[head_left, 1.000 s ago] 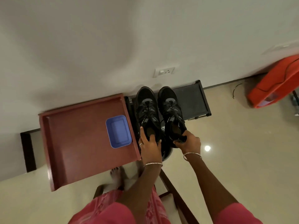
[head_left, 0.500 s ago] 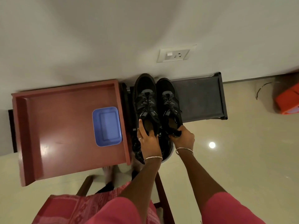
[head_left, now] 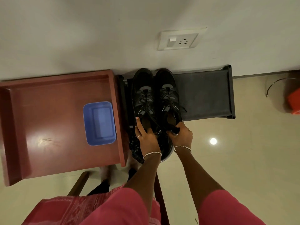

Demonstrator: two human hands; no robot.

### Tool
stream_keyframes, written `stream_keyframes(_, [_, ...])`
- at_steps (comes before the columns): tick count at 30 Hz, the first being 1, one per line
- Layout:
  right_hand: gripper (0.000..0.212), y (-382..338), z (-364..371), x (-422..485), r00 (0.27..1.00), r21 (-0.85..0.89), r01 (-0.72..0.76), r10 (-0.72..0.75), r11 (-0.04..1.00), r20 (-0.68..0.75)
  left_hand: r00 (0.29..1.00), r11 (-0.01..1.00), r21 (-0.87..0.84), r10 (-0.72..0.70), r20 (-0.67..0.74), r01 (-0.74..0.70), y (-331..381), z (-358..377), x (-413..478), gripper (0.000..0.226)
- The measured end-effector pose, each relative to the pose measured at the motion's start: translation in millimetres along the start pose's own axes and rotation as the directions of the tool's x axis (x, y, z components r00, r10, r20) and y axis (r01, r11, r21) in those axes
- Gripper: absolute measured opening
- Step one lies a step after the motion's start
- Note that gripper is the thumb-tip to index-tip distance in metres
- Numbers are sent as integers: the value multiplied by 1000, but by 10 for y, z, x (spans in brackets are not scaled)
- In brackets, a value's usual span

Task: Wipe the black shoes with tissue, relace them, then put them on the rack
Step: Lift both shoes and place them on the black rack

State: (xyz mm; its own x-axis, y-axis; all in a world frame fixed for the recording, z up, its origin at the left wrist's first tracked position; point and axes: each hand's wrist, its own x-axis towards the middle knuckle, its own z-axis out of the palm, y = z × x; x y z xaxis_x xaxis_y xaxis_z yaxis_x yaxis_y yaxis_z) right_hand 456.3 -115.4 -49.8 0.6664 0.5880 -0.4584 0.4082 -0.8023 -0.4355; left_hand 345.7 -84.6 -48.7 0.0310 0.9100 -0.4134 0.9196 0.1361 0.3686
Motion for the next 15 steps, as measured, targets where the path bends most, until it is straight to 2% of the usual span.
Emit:
stream_keyframes(4, [31, 12, -6, 32, 999, -9, 30, -29, 1000, 28, 998, 997, 76, -25, 51, 21, 11, 18, 17, 15])
stream_keyframes(8, [30, -41, -40, -18, 997, -3, 43, -43, 999, 61, 994, 998, 51, 16, 111, -22, 1, -113, 34, 17])
stream_keyframes(11, [35, -42, -108, -111, 992, -25, 87, -84, 996, 92, 966, 999, 35, 28, 255, -38, -8, -324, 68, 26])
stream_keyframes(15, [51, -108, -254, -341, 996, -22, 39, -37, 999, 85, 914, 994, 86, 26, 404, -66, 1, -618, 27, 45])
